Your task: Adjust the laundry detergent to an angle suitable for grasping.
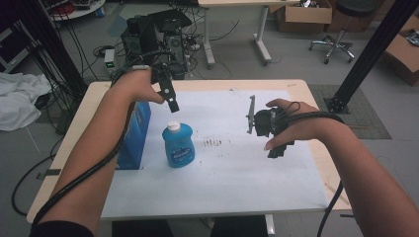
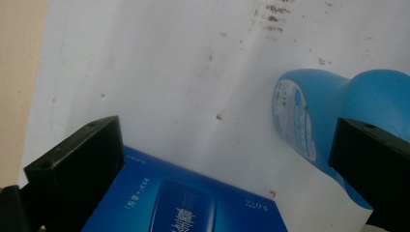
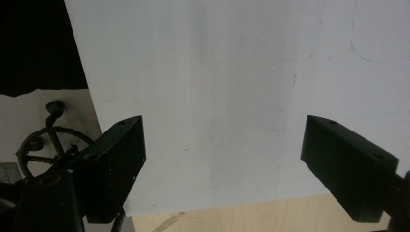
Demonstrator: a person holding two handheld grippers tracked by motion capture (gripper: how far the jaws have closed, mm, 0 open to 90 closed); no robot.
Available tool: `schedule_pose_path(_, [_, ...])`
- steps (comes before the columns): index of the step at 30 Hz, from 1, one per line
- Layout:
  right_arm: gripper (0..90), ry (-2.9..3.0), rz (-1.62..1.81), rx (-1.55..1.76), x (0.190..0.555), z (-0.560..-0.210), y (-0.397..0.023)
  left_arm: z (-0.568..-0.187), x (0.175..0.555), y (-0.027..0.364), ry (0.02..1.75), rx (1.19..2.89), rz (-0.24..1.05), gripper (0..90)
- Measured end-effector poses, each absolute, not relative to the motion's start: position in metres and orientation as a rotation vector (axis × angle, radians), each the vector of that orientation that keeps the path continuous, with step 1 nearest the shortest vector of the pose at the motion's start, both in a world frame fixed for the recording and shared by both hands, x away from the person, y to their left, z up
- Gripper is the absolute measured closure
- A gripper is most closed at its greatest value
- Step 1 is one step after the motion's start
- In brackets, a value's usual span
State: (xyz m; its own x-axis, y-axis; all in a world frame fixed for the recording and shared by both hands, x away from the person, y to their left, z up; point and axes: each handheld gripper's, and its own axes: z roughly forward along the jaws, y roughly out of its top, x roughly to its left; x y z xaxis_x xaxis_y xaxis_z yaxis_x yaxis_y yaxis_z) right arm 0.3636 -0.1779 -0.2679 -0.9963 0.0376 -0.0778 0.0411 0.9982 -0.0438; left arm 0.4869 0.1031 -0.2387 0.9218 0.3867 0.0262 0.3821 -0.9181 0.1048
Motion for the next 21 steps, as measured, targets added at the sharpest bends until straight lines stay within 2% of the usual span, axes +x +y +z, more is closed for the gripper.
schedule_pose_path(21, [16.4,3.033,-0.064,0.087,0.361,-0.267,-0.181,-0.236,0.477,0.106,0.62,2.97,0.095,0.1])
